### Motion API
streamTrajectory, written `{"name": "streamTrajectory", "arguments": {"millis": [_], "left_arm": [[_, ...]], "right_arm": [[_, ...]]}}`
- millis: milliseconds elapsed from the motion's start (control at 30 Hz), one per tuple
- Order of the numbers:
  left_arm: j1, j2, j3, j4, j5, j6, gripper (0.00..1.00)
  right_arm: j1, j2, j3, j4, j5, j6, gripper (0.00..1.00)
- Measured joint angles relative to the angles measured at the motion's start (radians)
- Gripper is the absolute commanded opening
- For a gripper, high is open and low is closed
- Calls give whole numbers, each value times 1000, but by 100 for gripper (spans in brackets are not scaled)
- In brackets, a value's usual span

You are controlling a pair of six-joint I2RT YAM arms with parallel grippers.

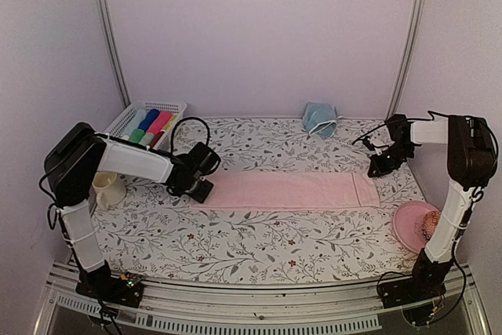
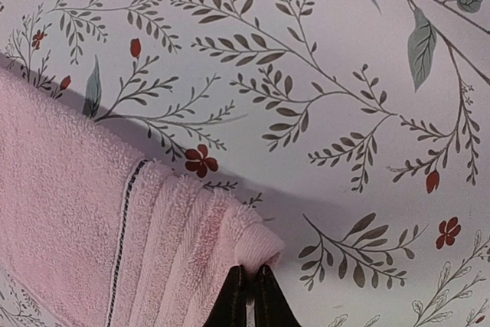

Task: Roll the towels
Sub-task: Smooth out the towel at the center of the board.

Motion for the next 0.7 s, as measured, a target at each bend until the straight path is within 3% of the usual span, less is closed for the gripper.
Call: {"name": "streamTrajectory", "arguments": {"millis": [400, 533, 700], "left_arm": [[-19, 16, 19, -33, -49, -16, 70], [-20, 16, 19, -36, -60, -27, 81], [-20, 1, 18, -53, -59, -32, 90]], "right_arm": [[1, 0, 6, 50, 90, 8, 3], [2, 5, 6, 59, 104, 7, 32], [5, 1, 13, 66, 122, 3, 47]]}}
